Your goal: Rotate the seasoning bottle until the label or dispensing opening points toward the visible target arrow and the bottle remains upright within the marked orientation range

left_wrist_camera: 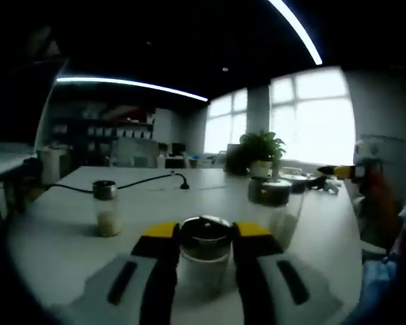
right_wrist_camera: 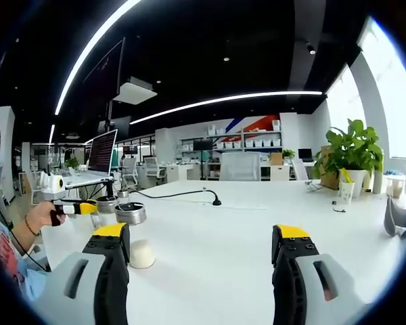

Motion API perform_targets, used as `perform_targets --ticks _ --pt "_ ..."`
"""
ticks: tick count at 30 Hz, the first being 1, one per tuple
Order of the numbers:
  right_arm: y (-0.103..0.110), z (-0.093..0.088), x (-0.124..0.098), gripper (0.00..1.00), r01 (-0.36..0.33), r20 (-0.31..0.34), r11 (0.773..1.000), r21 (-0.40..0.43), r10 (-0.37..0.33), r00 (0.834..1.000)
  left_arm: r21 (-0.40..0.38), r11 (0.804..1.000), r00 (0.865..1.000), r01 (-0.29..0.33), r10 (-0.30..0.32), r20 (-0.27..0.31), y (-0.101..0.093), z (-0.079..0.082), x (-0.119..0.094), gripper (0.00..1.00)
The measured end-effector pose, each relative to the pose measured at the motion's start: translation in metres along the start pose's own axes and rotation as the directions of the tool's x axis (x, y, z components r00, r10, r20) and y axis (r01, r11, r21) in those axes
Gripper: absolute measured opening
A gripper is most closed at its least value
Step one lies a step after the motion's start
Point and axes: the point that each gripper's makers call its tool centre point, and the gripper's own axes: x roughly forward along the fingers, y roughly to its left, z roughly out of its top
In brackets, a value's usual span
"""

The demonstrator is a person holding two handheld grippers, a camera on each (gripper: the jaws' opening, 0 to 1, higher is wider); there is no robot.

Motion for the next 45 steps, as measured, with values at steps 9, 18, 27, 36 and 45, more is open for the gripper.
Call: perform_targets --ticks 9,18,27,36,45 --pt "0.004 -0.001 0.002 0.89 -0.013 -0.003 1.0 -0.003 0.013 1.0 0.002 0.998 0.998 0.069 -0.069 -0.008 -0.004 0.0 0.0 0.32" --pt "0.006 -0.002 0.0 0.89 -0.011 -0.005 1.0 -0.011 0.011 1.0 -0.011 0.992 0.992 0.124 -0.125 -0.019 -0.011 -0.003 0.003 0.32" --pt "0.005 -0.003 0.002 0.89 -0.015 -0.01 1.0 -0.008 0.015 1.0 -0.018 0.99 0.99 0.142 -0.143 -0.021 -0.01 -0.003 0.003 0.33" --pt "0.007 -0.005 0.003 0.89 -0.019 -0.015 1.0 0.0 0.019 1.0 -0.059 0.987 0.988 0.151 -0.149 0.036 -0.011 0.007 -0.01 0.4" --pt "0.008 -0.009 0.008 0.89 -0.032 -0.027 0.999 0.004 0.032 0.999 -0.006 0.996 0.993 0.089 -0.088 0.084 -0.007 0.031 -0.038 0.39"
